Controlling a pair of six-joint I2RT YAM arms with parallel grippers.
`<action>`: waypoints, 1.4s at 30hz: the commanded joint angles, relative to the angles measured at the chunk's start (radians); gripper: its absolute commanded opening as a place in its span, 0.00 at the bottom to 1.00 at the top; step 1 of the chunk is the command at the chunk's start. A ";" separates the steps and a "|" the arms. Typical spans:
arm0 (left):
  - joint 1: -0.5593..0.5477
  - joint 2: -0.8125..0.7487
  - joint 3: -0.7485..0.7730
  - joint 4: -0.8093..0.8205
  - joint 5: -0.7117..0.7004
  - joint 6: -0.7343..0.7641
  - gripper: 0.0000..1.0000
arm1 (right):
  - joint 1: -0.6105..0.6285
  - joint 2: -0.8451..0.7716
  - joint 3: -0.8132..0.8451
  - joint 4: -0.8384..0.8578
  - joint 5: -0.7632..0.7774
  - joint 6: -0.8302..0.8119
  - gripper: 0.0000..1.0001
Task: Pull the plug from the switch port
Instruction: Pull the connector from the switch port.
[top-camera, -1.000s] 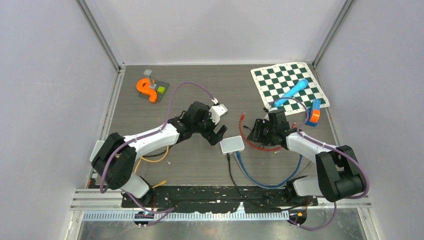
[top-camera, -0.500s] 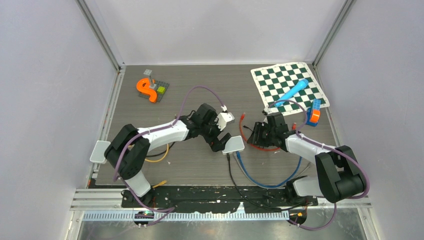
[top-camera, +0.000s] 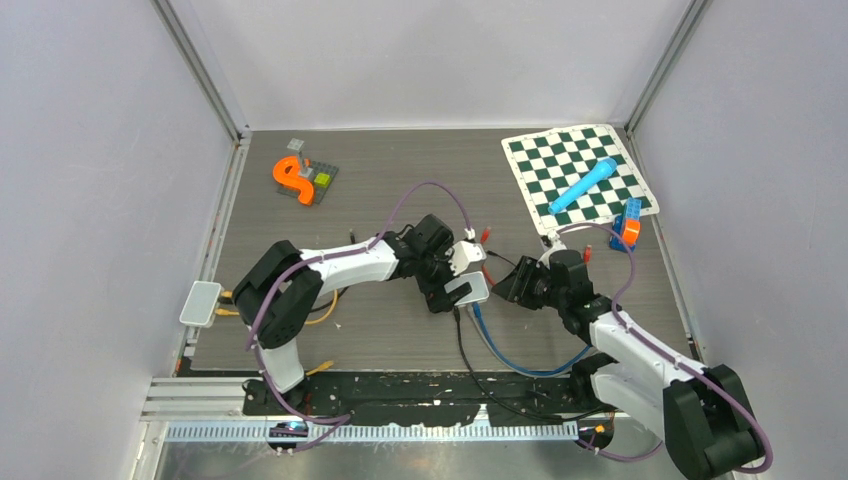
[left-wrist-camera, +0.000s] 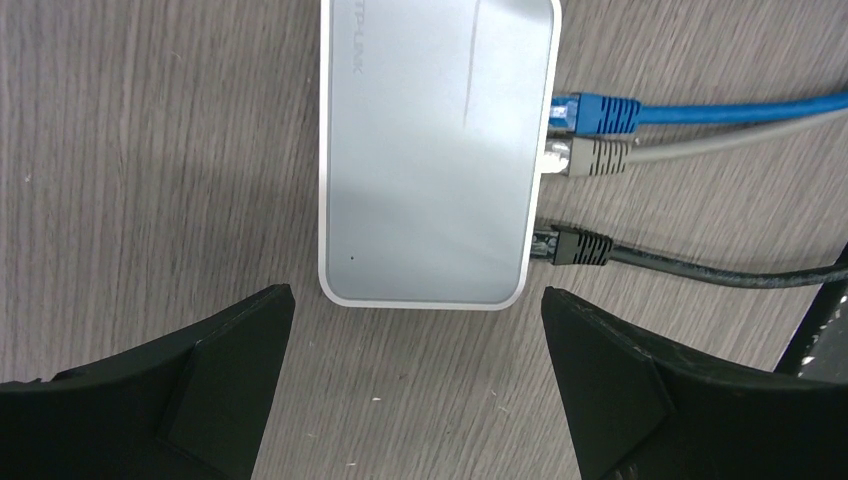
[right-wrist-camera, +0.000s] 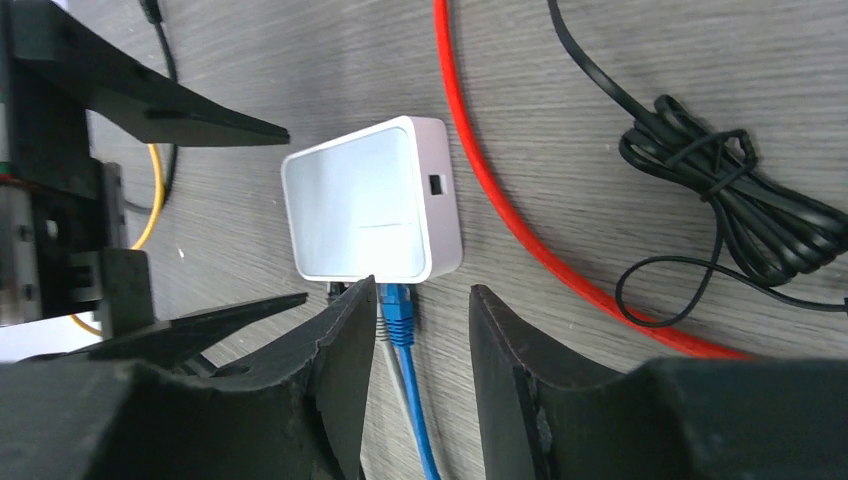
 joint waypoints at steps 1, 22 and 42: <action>-0.010 0.007 0.034 -0.024 -0.025 0.053 0.99 | 0.005 -0.049 0.013 0.013 -0.007 0.025 0.47; -0.049 0.084 0.060 0.003 -0.088 0.070 0.91 | 0.006 0.098 -0.029 0.165 -0.092 0.100 0.47; -0.053 0.080 0.039 0.000 -0.070 0.080 0.57 | 0.016 0.284 -0.106 0.440 -0.193 0.248 0.43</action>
